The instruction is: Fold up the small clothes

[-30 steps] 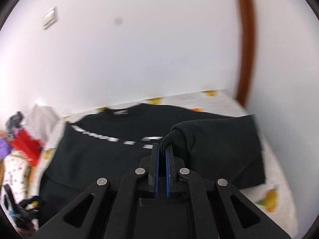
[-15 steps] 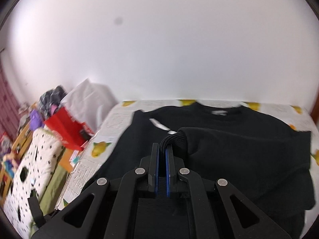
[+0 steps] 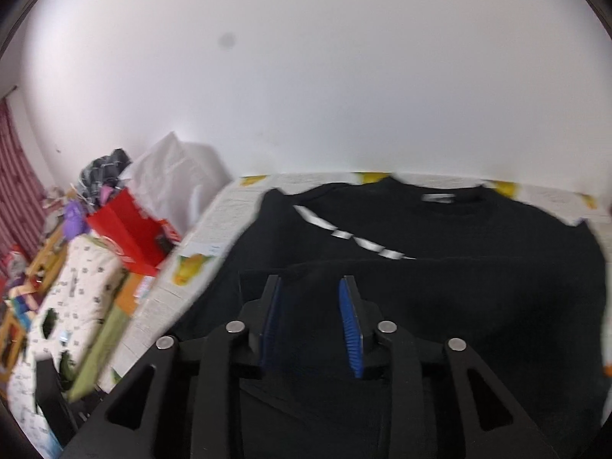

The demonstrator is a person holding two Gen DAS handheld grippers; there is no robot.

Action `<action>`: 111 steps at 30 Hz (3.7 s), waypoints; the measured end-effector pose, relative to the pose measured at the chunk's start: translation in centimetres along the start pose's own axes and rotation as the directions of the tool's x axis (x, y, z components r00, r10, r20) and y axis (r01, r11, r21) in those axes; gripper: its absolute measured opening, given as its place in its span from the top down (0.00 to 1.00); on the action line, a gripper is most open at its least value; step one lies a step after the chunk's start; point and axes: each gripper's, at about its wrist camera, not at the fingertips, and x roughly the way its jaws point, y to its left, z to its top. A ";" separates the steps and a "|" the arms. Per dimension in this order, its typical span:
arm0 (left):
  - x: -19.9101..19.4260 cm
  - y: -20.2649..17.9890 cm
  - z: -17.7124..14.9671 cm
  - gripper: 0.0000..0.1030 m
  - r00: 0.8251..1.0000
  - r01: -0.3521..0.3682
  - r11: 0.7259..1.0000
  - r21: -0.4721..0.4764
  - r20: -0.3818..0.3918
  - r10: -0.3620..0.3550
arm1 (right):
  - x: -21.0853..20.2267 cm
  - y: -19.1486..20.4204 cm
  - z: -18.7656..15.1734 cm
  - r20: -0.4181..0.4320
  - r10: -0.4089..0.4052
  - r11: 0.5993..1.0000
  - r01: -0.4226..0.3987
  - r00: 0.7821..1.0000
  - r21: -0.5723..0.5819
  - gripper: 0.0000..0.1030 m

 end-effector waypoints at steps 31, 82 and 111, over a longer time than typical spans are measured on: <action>6.6 -8.5 8.2 0.45 0.998 -0.052 0.979 0.200 -0.028 0.059 | -0.8 -16.2 -10.4 -0.123 -0.375 0.923 0.382 0.919 0.043 0.71; 7.6 -4.2 8.4 0.92 0.994 -0.088 0.992 0.085 -0.049 0.093 | -2.0 -16.6 -10.6 -0.165 -0.352 0.927 0.368 0.921 0.078 0.70; -3.3 -6.9 0.6 0.48 0.997 -0.070 0.986 0.152 0.042 0.064 | -17.2 -18.1 -17.7 -0.114 -0.466 0.839 0.479 0.878 0.259 0.59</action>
